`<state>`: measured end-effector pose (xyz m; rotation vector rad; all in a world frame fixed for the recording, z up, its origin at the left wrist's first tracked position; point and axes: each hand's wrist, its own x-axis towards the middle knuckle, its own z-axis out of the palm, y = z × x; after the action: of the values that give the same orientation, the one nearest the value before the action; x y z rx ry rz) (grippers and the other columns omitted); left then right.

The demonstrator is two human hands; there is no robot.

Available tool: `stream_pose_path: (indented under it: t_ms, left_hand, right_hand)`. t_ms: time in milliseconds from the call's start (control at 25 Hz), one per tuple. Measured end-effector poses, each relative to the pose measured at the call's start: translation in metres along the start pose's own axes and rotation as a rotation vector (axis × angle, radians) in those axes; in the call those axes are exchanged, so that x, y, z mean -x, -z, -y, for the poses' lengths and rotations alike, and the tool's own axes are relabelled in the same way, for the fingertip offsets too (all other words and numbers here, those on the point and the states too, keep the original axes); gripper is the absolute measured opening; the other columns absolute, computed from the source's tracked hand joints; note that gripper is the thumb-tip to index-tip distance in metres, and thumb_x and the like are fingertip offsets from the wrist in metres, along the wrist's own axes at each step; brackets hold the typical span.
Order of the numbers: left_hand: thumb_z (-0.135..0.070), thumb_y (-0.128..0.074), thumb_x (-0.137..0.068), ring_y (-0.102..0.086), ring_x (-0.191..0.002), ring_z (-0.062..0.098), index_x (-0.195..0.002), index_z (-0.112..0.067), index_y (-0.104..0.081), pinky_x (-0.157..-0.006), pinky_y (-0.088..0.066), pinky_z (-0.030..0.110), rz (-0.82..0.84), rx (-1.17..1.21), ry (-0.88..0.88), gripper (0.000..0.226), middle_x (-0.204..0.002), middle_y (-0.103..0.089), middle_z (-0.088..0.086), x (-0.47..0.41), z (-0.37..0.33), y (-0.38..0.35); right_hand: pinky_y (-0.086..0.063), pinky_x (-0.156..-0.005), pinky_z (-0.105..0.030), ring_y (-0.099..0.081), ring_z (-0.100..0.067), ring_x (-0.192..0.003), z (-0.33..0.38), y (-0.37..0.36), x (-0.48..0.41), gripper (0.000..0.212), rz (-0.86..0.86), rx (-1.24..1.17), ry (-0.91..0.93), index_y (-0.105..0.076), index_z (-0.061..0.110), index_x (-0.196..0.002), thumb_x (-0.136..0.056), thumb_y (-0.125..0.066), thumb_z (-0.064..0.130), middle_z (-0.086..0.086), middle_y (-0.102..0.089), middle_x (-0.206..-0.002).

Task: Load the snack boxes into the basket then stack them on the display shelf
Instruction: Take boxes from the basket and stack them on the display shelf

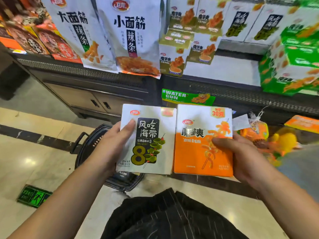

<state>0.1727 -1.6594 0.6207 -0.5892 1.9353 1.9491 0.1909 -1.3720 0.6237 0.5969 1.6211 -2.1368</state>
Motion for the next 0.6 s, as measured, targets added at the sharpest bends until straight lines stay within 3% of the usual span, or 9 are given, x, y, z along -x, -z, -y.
stream_pose_path:
  t_ms: [120,240,320,440,600]
  left_hand:
    - [-0.052,-0.052,-0.085,-0.074,-0.088,0.019,-0.118,-0.026,-0.062,-0.061,-0.059,0.032,0.111,-0.003,-0.043,0.043,-0.103,-0.076,-0.001,0.007,-0.014,-0.042]
    - [-0.043,-0.050,-0.096,-0.074,-0.087,0.013,-0.121,-0.023,-0.062,-0.056,-0.057,0.025,0.188,0.004,-0.086,0.034,-0.104,-0.076,-0.003,0.004,-0.031,-0.071]
    - [-0.046,-0.052,-0.092,-0.074,-0.089,0.018,-0.119,-0.024,-0.062,-0.061,-0.058,0.032,0.235,0.000,-0.094,0.036,-0.104,-0.076,0.000,-0.003,-0.042,-0.088]
    - [-0.051,-0.057,-0.079,-0.073,-0.095,0.028,-0.121,-0.021,-0.061,-0.081,-0.057,0.048,0.292,0.011,-0.091,0.051,-0.107,-0.075,0.005,-0.024,-0.057,-0.110]
    - [-0.047,-0.057,-0.080,-0.071,-0.101,0.031,-0.124,-0.017,-0.061,-0.092,-0.053,0.052,0.402,0.028,-0.093,0.053,-0.111,-0.074,0.008,-0.065,-0.082,-0.145]
  right_hand:
    - [-0.060,-0.068,-0.053,-0.074,-0.032,-0.083,0.015,0.033,0.016,0.040,-0.052,-0.084,0.005,-0.057,0.024,-0.123,-0.086,-0.061,0.011,-0.009,-0.075,-0.100]
    - [-0.058,-0.072,-0.055,-0.073,-0.034,-0.087,0.026,0.052,0.029,0.057,-0.075,-0.172,0.031,-0.054,0.025,-0.131,-0.075,-0.069,0.027,-0.012,-0.074,-0.105]
    - [-0.059,-0.068,-0.053,-0.074,-0.032,-0.084,0.036,0.059,0.034,0.059,-0.126,-0.208,0.093,-0.055,0.024,-0.128,-0.071,-0.068,0.028,-0.011,-0.075,-0.102]
    - [-0.061,-0.064,-0.048,-0.074,-0.029,-0.082,0.049,0.070,0.036,0.053,-0.205,-0.233,0.153,-0.056,0.026,-0.123,-0.071,-0.067,0.028,-0.008,-0.076,-0.100]
    - [-0.060,-0.068,-0.048,-0.073,-0.029,-0.085,0.071,0.087,0.022,0.048,-0.315,-0.258,0.197,-0.057,0.024,-0.120,-0.073,-0.065,0.028,-0.008,-0.075,-0.101]
